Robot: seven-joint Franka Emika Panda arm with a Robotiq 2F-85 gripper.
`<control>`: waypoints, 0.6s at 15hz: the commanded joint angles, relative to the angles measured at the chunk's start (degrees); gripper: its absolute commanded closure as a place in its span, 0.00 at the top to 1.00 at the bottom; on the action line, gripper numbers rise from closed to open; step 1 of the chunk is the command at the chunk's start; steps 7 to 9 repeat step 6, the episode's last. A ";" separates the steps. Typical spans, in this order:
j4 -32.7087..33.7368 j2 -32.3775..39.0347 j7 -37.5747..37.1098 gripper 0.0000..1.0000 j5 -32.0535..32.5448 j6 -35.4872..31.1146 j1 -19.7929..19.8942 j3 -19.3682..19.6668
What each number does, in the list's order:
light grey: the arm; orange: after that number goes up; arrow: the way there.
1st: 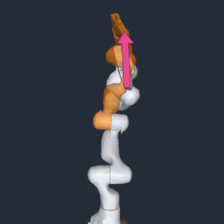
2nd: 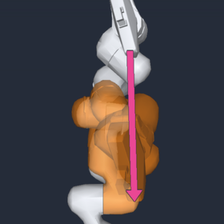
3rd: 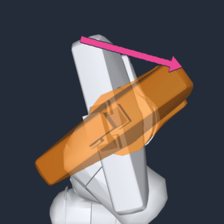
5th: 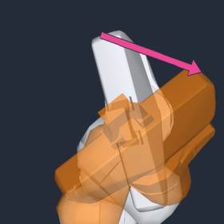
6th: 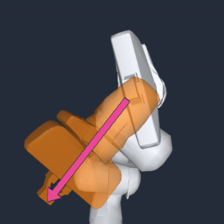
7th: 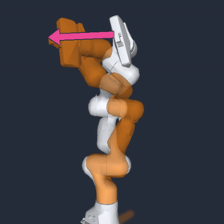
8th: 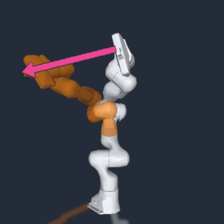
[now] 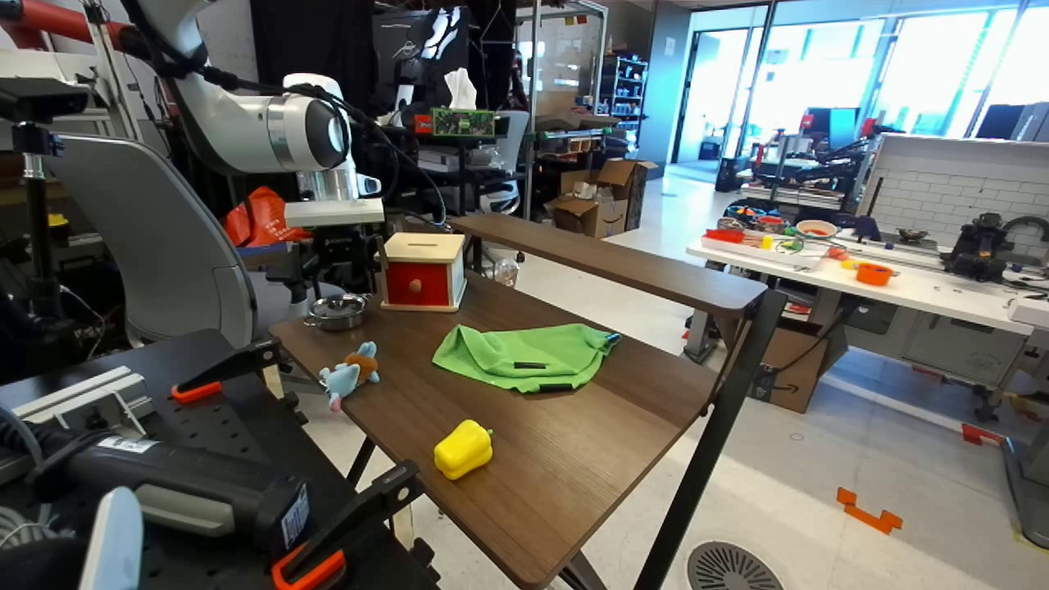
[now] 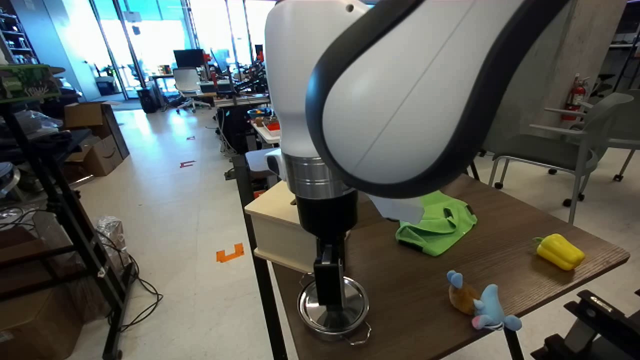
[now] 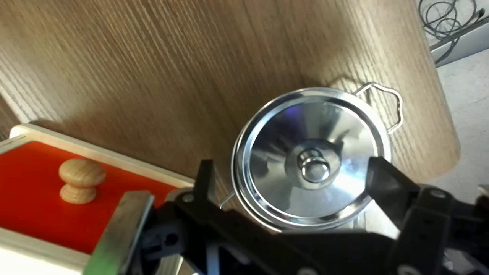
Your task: Put the silver lid on the silver pot
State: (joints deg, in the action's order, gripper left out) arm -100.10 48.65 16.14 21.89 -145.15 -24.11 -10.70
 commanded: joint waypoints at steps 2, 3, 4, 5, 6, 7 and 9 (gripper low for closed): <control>-7.27 -8.42 -0.72 1.00 -1.44 0.22 1.80 -2.06; -8.35 -9.57 -0.47 1.00 -1.74 0.86 2.06 -2.34; -3.75 -5.27 -0.73 1.00 -0.52 0.38 0.59 -1.13; -4.96 -6.63 -0.72 1.00 -0.67 0.42 0.84 -1.38; -5.89 -7.55 -0.71 1.00 -0.73 0.43 1.05 -1.54; -5.89 -7.55 -0.71 1.00 -0.73 0.43 1.05 -1.54; -5.89 -7.55 -0.71 1.00 -0.73 0.43 1.05 -1.54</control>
